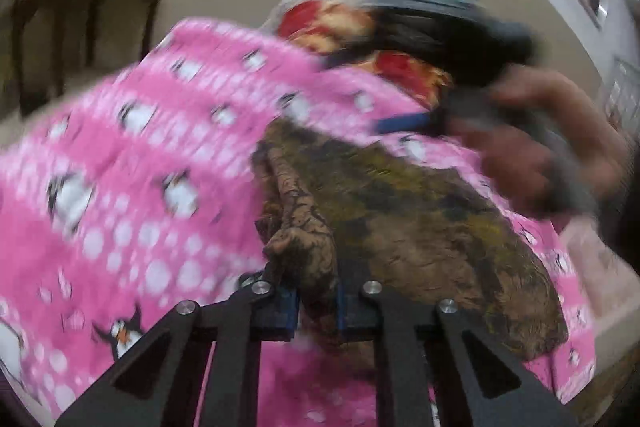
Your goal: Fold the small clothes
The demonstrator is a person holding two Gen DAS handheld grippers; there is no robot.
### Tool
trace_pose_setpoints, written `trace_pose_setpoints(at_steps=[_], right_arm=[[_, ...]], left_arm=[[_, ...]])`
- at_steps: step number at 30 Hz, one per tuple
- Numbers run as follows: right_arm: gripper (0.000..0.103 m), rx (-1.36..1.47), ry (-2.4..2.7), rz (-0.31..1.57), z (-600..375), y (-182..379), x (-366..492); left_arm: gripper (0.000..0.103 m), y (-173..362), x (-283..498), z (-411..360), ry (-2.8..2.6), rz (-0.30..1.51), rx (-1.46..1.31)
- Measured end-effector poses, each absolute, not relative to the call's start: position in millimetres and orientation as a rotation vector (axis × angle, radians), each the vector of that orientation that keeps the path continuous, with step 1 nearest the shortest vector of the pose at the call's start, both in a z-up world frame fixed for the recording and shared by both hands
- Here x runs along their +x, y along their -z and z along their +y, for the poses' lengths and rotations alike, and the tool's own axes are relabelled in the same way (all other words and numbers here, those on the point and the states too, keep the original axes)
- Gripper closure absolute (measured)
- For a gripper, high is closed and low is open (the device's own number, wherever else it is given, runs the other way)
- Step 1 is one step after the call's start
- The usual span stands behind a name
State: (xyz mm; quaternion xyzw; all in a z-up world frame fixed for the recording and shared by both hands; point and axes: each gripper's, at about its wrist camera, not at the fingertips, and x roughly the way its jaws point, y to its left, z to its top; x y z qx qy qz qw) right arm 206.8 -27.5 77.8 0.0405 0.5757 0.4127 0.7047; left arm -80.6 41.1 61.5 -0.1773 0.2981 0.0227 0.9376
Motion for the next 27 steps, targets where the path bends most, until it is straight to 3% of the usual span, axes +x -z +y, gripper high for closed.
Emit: trace_pose_setpoints(at_steps=[5, 7, 8, 9, 11, 19, 23, 27], right_arm=[[0.003, -0.074, -0.903, 1.377, 25.5, -65.4, 214.1], [0.013, -0.144, -0.904, 1.395, 40.5, -63.1, 211.2], [0.031, -0.171, -0.894, 1.396, 43.7, -61.7, 211.1], [0.041, -0.203, -0.870, 1.397, 46.9, -61.4, 210.9], [0.042, -0.284, -0.801, 1.404, 51.7, -55.6, 211.0], [0.067, -0.392, -0.726, 1.401, 51.6, -46.9, 210.5], [0.093, -0.410, -0.717, 1.386, 47.3, -51.3, 211.2], [0.097, -0.379, -0.711, 1.355, 22.7, -67.7, 214.8]], left_arm=[[0.091, -77.1, -72.1, 24.1, 0.046, 0.577, -0.316], [0.091, -79.5, -65.8, 17.9, 0.080, 0.572, -0.310], [0.091, -80.4, -64.6, 16.4, 0.089, 0.565, -0.300], [0.091, -81.6, -63.5, 15.7, 0.094, 0.563, -0.298], [0.091, -82.9, -64.7, 15.5, 0.102, 0.559, -0.307], [0.091, -84.4, -69.0, 11.2, 0.146, 0.549, -0.302], [0.094, -87.1, -69.1, 4.2, 0.172, 0.544, -0.291], [0.095, -87.8, -69.0, -1.8, 0.188, 0.545, -0.297]])
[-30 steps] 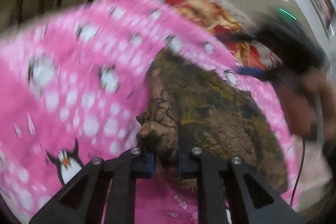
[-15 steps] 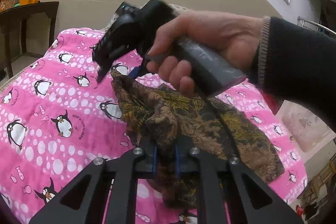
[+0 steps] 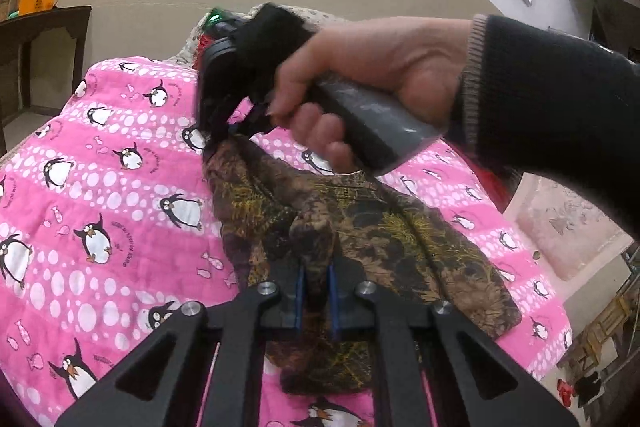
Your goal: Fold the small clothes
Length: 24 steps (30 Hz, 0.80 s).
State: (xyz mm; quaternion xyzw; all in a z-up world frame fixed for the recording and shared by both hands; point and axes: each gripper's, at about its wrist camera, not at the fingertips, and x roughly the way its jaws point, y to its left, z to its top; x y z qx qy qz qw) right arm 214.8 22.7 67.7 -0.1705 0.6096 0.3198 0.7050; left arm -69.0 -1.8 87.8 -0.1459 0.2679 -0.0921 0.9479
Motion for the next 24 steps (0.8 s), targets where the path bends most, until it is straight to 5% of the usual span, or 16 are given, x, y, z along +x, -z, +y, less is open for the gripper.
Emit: trace_pose_setpoints(at_steps=[9, 14, 16, 24], right_arm=[[0.098, -0.243, -0.670, 1.329, -54.3, -85.2, 223.1], [0.098, -0.206, -0.691, 1.312, -61.2, -91.4, 222.4], [0.098, -0.205, -0.695, 1.301, -64.4, -95.2, 220.7], [0.098, -0.138, -0.701, 1.277, -110.3, -108.8, 220.8]], left_arm=[[0.095, -87.7, -67.7, -21.8, 0.154, 0.520, -0.193], [0.078, -88.5, -74.1, -26.2, 0.130, 0.503, -0.154], [0.097, -86.8, -72.0, -24.6, 0.147, 0.525, -0.165], [0.097, -96.5, -78.5, -50.6, 0.204, 0.532, -0.145]])
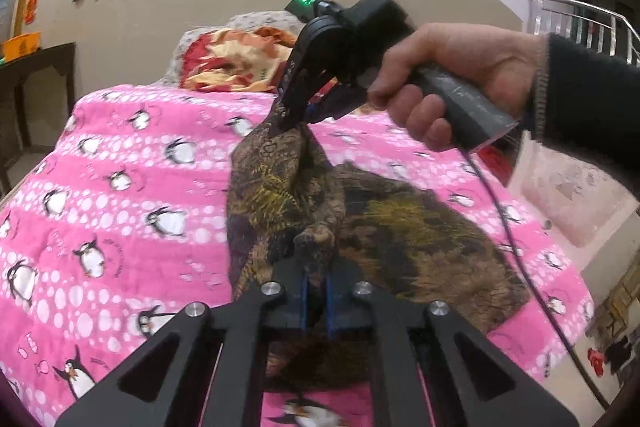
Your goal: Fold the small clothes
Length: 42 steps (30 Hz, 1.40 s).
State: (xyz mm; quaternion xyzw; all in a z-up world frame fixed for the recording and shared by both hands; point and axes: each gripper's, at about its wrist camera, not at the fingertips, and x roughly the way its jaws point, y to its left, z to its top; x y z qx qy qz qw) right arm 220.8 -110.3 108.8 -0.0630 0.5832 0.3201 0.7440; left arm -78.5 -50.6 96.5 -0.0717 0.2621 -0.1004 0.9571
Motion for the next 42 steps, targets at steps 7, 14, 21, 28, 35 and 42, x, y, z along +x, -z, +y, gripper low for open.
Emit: trace_pose_setpoints(at_steps=[7, 14, 21, 28, 35, 42], right_arm=[[0.098, -0.084, -0.666, 1.274, -186.4, -114.9, 225.1], [0.098, -0.084, -0.612, 1.307, -267.2, -96.9, 223.1], [0.098, -0.073, -0.580, 1.325, -325.7, -73.6, 220.9], [0.098, -0.050, -0.592, 1.323, -351.5, -54.4, 223.5], [0.087, 0.008, -0.527, 1.338, -368.7, -16.5, 226.6], [0.072, 0.007, -0.482, 1.128, -395.1, -84.4, 181.0]], left_arm=[[0.097, -115.8, -72.8, -106.7, 0.343, 0.551, -0.154], [0.097, -112.4, -65.6, -175.6, 0.461, 0.583, -0.083], [0.097, -93.1, -59.8, -234.8, 0.531, 0.638, -0.055], [0.097, -74.8, -52.8, -265.8, 0.536, 0.689, -0.032], [0.095, -48.3, -51.7, -272.4, 0.551, 0.770, -0.014], [0.069, -81.3, -94.2, -219.9, 0.592, 0.721, -0.007]])
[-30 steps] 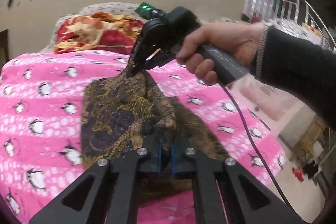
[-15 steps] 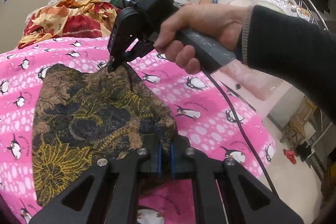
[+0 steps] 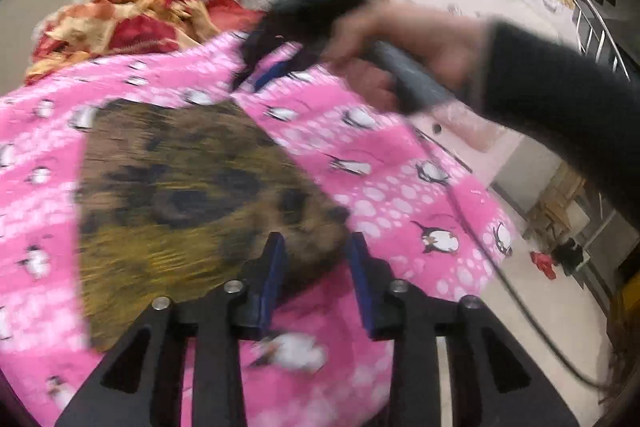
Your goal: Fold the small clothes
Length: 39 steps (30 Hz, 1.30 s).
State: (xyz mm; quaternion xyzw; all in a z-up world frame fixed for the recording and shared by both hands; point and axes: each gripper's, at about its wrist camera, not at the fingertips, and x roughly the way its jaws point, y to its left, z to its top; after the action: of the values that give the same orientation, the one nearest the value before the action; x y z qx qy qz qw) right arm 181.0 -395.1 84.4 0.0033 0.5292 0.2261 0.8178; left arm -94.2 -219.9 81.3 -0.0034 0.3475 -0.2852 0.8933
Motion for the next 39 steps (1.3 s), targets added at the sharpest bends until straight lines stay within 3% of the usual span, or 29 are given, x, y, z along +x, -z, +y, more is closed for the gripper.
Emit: trace_pose_setpoints(at_steps=[5, 7, 8, 11, 15, 19, 24, 31, 39], right_arm=[[0.068, -0.185, -0.766, 0.951, -366.9, -107.1, 82.0], [0.068, -0.269, -0.828, 0.911, -354.3, -96.3, 50.6], [0.068, -0.292, -0.841, 0.905, -344.6, -86.1, 38.3], [0.068, -0.370, -0.805, 0.924, -346.7, -40.5, 24.2], [0.068, -0.185, -0.790, 0.884, -376.1, -21.1, 22.4], [0.066, -0.160, -0.777, 0.921, -369.8, -36.4, 22.3], [0.064, -0.123, -0.604, 0.857, -365.5, -72.2, 54.3], [0.064, -0.192, -0.561, 0.943, -358.0, -32.7, 100.1], [0.062, -0.021, -0.570, 0.843, -386.0, -3.8, 88.2]], left_arm=[[0.069, -88.5, -74.8, -149.3, 0.422, 0.722, -0.066], [0.101, -74.8, -58.1, -138.6, 0.390, 0.788, -0.102], [0.103, -59.9, -48.0, -135.3, 0.378, 0.854, -0.130], [0.103, -28.7, -39.1, -137.1, 0.378, 0.943, -0.177], [0.103, -26.0, -49.5, -147.1, 0.379, 0.925, -0.121], [0.103, -55.8, -38.8, -134.4, 0.406, 0.904, -0.211], [0.103, -94.5, 44.7, -135.6, 0.334, 0.818, -0.194], [0.103, -50.1, 160.6, -157.7, 0.246, 0.959, -0.182], [0.101, -22.5, 165.6, -158.2, 0.270, 0.957, -0.222]])
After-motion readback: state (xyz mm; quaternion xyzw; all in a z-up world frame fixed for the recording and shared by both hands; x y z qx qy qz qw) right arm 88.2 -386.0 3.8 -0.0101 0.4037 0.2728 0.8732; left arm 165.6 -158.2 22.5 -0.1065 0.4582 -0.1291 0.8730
